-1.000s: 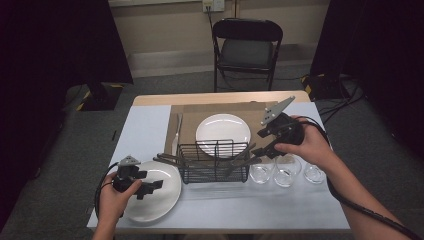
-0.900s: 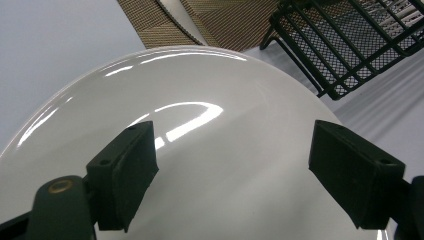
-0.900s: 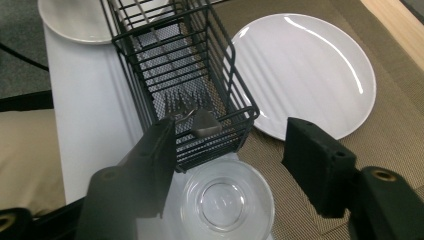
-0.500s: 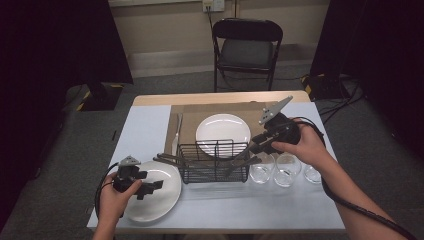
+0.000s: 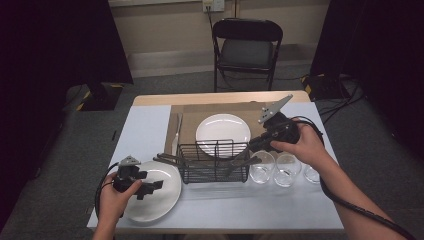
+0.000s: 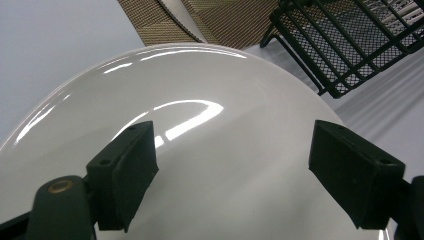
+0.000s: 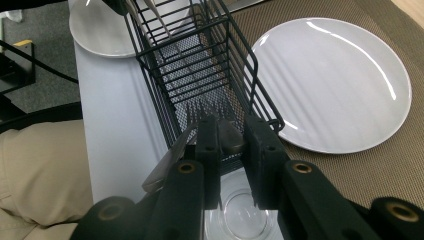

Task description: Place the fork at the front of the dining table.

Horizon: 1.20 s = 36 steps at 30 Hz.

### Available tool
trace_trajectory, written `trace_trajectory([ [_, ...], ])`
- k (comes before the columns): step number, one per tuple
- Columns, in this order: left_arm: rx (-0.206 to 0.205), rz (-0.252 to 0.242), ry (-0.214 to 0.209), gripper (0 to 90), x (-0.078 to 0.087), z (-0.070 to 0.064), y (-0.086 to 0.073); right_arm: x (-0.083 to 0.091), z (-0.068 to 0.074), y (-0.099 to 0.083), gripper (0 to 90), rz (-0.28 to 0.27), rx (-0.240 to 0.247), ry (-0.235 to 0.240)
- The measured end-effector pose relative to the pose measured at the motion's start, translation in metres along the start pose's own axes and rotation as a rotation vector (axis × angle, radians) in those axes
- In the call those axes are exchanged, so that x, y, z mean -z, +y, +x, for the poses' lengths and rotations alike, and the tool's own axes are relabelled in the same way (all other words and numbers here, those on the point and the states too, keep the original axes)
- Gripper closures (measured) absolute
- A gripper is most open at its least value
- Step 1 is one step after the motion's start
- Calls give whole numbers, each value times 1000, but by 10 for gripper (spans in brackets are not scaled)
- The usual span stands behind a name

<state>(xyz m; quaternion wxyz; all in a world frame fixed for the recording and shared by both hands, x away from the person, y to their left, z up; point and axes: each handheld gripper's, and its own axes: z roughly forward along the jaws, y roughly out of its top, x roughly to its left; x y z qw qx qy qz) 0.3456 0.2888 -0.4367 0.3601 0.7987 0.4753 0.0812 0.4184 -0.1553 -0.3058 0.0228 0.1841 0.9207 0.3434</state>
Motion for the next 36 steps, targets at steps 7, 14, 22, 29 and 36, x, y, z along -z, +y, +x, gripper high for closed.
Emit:
trace_trajectory([
  [7, -1, 1, 3, 189, 0, 0, 0, -1, -1, -3, 777, -12, -35, 15],
  [14, 0, 3, -1, 189, -1, 0, 0, -4, 0, -4, 781, -1, -29, 11],
  [22, -2, 5, 1, 189, -1, 0, 0, 1, -2, -1, 791, -16, -42, 2],
  [29, 1, 9, 1, 190, -1, -1, 0, 3, -3, 2, 791, -23, -33, -8],
  [36, -4, 15, -1, 190, -2, -1, 0, 0, -1, 4, 791, -75, -39, -10],
])
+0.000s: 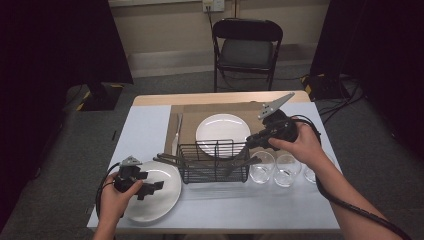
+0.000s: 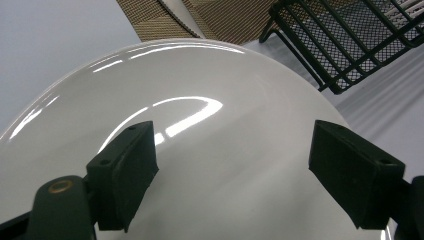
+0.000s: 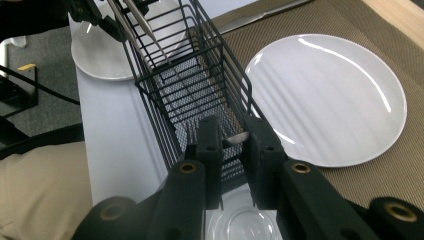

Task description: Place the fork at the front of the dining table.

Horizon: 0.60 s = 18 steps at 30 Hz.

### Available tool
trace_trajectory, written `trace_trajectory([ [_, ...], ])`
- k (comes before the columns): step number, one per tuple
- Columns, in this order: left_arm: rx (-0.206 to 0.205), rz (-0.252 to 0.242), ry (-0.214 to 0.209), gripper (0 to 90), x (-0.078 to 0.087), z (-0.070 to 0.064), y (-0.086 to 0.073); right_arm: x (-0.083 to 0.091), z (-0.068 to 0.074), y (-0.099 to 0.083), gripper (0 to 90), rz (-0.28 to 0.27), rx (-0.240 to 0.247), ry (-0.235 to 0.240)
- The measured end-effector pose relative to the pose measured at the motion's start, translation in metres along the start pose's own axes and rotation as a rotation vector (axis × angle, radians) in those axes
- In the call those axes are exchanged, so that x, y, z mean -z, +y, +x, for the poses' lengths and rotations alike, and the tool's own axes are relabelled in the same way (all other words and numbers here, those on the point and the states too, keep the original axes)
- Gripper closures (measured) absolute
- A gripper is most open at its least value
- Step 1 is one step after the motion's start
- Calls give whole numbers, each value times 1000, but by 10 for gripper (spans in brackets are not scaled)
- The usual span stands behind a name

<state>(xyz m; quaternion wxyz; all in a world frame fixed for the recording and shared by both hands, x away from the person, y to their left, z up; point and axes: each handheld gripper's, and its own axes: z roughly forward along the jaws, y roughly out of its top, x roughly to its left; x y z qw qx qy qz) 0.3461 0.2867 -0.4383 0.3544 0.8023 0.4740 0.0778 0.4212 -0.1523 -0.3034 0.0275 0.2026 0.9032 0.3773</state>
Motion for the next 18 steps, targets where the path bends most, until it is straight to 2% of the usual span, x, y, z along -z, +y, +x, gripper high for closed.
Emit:
trace_trajectory([
  [6, -4, 4, 4, 189, 0, 0, 0, -6, 0, -1, 785, -11, -13, 15],
  [13, -1, 8, 1, 189, 0, 0, 0, -23, 1, -6, 776, 8, -12, 26],
  [18, -8, 10, 1, 190, -1, 1, 0, -33, 3, -4, 785, 31, 7, 20],
])
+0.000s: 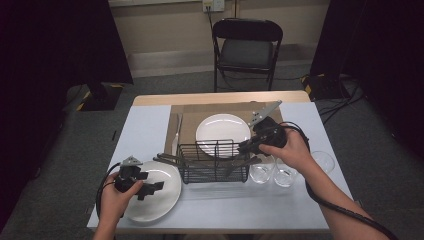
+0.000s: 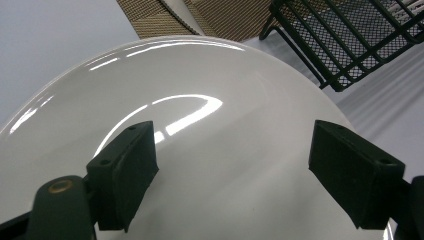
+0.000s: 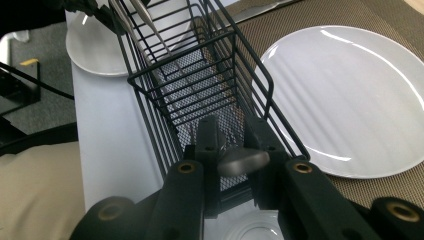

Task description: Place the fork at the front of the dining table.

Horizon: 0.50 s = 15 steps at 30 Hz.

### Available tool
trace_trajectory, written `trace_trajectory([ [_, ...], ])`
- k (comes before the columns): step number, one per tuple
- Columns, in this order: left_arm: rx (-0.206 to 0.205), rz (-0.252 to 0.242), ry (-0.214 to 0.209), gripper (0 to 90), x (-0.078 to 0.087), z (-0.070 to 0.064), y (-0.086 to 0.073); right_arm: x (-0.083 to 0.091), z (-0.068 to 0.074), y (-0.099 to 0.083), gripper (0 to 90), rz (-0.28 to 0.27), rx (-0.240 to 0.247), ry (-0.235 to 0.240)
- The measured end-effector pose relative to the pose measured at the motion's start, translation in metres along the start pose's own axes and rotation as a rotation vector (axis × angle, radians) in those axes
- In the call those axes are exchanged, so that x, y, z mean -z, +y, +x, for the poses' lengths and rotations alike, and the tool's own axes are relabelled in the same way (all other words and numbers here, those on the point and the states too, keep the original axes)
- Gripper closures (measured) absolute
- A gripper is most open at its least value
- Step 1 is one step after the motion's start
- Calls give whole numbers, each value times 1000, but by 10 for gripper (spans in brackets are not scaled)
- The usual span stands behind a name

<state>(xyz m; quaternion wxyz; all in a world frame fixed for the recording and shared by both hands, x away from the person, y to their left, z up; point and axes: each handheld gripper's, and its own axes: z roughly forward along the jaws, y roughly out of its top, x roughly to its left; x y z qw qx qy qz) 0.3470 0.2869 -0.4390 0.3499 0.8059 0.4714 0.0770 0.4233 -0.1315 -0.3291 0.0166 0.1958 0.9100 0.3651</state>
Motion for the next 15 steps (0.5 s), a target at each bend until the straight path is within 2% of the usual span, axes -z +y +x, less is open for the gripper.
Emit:
trace_trajectory([
  [3, 9, -1, -5, 190, 0, 1, -1, 0, -1, 2, 791, 3, 7, -4],
  [15, 4, 0, 1, 191, 1, 2, -1, 10, 0, 8, 797, -22, 4, -8],
])
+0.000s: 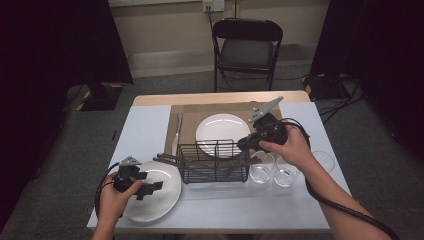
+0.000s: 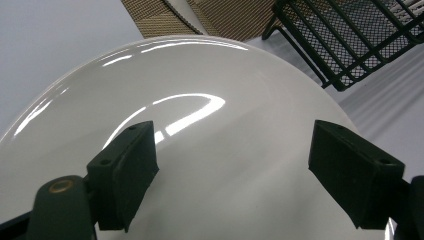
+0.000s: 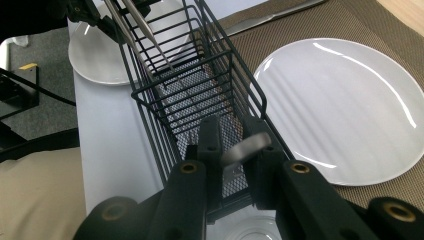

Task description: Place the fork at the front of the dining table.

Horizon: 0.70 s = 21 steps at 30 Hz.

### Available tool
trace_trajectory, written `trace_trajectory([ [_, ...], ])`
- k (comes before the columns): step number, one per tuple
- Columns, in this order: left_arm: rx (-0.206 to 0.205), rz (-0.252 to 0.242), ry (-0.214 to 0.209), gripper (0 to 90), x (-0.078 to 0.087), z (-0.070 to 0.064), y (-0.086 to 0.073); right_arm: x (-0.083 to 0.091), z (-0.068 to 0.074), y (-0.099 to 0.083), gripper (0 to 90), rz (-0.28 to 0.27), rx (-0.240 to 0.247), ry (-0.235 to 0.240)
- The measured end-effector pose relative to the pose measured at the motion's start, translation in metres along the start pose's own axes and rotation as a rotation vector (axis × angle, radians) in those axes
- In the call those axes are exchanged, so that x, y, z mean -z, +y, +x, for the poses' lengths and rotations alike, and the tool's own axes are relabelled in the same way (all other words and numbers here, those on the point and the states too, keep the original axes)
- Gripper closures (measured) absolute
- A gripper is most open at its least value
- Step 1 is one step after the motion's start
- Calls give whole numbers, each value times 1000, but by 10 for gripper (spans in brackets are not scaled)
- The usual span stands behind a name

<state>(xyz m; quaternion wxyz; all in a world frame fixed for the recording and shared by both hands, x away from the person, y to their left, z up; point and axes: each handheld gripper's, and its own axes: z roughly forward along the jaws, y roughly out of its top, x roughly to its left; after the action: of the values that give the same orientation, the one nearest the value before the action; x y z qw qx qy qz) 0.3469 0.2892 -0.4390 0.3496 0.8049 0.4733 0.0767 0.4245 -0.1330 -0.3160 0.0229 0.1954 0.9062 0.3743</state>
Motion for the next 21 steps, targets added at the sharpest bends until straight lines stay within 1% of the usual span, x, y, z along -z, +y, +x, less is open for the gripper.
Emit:
trace_trajectory([
  [3, 5, 3, -9, 191, -1, -1, 0, 0, 0, 1, 798, -2, -3, -2],
  [7, -6, 10, -7, 191, -2, -1, 0, -1, -1, -1, 799, -27, -15, -3],
  [10, -3, 10, -7, 191, -2, -2, 0, -3, -1, -2, 799, -32, -23, 0],
  [16, -5, 11, -9, 191, -3, -2, 0, -14, 0, -7, 806, -3, -17, 3],
  [17, -5, 12, -10, 191, -3, -2, 0, -14, 0, -7, 805, -7, -18, 7],
  [18, -5, 12, -11, 191, -2, -1, 0, -14, 0, -7, 807, -15, -27, 8],
  [19, -5, 14, -12, 191, -2, -1, 0, -13, 0, -7, 811, -16, -23, -1],
  [21, -4, 15, -11, 191, -2, -1, 0, -11, -1, -7, 822, -13, -21, -3],
])
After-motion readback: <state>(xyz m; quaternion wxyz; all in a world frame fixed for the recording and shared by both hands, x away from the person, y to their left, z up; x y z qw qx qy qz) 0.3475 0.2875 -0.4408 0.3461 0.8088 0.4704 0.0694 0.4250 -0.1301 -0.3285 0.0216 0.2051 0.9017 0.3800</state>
